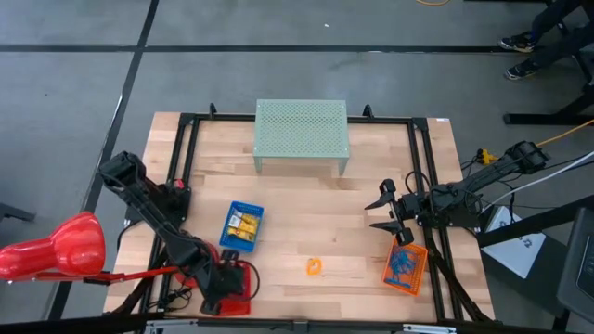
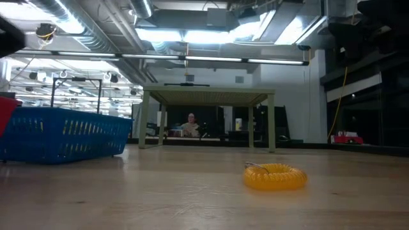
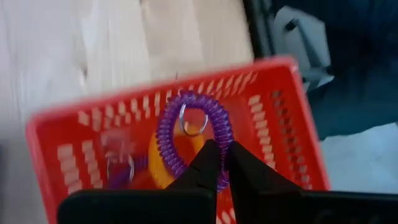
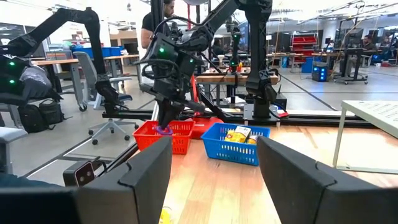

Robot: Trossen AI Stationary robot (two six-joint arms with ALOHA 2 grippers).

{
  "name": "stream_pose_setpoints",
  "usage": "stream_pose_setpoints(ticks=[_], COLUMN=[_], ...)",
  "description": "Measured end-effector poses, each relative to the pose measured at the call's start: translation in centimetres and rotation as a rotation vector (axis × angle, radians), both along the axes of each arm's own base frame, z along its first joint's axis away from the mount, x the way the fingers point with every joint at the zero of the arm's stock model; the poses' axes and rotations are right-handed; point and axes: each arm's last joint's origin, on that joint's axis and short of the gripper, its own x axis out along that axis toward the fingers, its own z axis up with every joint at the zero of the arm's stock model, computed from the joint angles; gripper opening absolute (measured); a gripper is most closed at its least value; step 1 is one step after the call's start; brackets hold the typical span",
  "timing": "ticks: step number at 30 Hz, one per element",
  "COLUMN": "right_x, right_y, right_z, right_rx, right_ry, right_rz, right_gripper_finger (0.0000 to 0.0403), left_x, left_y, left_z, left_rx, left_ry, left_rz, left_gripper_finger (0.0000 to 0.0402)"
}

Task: Pick & Place Office Desk Supplies
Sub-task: Put the purple spiral band into the red bin, then put the yellow spiral band into the red bin

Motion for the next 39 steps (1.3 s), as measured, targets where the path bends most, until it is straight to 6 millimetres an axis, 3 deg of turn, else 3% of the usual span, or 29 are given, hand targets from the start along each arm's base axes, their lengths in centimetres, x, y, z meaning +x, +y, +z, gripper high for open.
stream_pose_setpoints(ticks=[13,28,34,39], right_x=[0.0,0.0,0.0,0.0], right_y=[0.0,0.0,0.0,0.0], right_z=[0.0,0.0,0.0,0.0], right_rx=[-0.003,-0.001,-0.001,0.000], right_ry=[0.000,0.001,0.001,0.001], right_rz=[0.000,0.001,0.000,0.001], right_gripper_finger=[0.0236,0.0236,0.0236,0.0236], left_x=[-0.8,-0.9,0.4,2.4], left_y=[-0.1,0.5,1.7,4.0], left_z=[-0.2,-0.4,2.0,4.5], left_rx=[0.061,0.085,0.086,0.153], left_ry=[-0.012,0.055,-0.160,-0.383], left_rz=[0.074,0.113,0.109,0.132], left_gripper_finger=[0.0019,0.0150,0.0168,0.0163])
